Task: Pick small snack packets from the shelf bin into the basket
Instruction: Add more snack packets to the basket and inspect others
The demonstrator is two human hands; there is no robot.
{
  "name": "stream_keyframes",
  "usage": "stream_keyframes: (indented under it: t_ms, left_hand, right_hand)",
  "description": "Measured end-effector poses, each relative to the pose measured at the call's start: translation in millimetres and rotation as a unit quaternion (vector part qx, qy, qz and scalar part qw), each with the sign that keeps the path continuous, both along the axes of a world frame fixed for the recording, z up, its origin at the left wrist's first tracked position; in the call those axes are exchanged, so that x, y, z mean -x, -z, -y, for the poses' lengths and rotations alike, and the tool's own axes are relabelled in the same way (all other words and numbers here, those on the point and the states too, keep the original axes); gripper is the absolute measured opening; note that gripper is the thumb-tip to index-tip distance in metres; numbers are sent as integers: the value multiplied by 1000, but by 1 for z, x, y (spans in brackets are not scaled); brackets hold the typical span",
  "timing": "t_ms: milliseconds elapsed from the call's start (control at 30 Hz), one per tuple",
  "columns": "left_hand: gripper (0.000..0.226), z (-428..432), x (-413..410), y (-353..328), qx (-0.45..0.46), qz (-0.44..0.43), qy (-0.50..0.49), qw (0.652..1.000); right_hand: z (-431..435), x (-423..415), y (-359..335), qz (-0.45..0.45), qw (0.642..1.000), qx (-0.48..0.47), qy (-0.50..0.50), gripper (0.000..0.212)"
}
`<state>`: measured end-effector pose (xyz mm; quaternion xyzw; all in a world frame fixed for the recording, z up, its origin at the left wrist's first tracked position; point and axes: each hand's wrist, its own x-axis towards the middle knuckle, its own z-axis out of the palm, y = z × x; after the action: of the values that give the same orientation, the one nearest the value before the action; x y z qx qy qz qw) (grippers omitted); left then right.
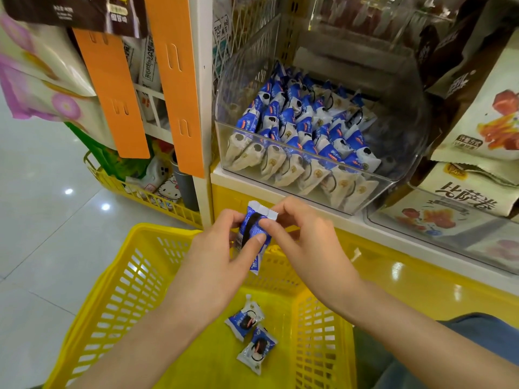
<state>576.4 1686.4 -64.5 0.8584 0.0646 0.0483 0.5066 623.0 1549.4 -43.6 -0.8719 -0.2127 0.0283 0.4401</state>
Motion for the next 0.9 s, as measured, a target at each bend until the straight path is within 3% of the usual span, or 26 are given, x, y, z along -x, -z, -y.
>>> stream_keyframes:
  t_ms: [100, 200, 333, 467, 567, 800, 900]
  left_hand:
    - [5, -2, 0, 0, 2, 0, 3, 1000]
    - [14, -4, 0, -2, -13, 18, -2, 1000]
    - [16, -4, 1, -1, -62, 50, -31, 996]
    - [19, -4, -1, -3, -70, 62, -45, 995]
    - [20, -7, -5, -2, -45, 51, -40, 997]
    - [26, -5, -12, -4, 121, -17, -21, 992]
    - [39, -1, -11, -5, 130, -38, 29, 990]
  right_hand:
    - [1, 2, -3, 82, 994, 63, -35, 15]
    - [1, 4, -3, 108, 990, 83, -48, 15]
    - [-5, 6, 3, -18, 1000, -17, -13, 19]
    - [-10, 5, 8, -182, 979, -88, -19, 30]
    - [-10, 0, 4, -194, 975, -108, -26, 25]
    - [-10, -6, 4, -205, 968, -144, -7, 18]
    - [-8, -9, 6, -235, 957, -171, 17, 15]
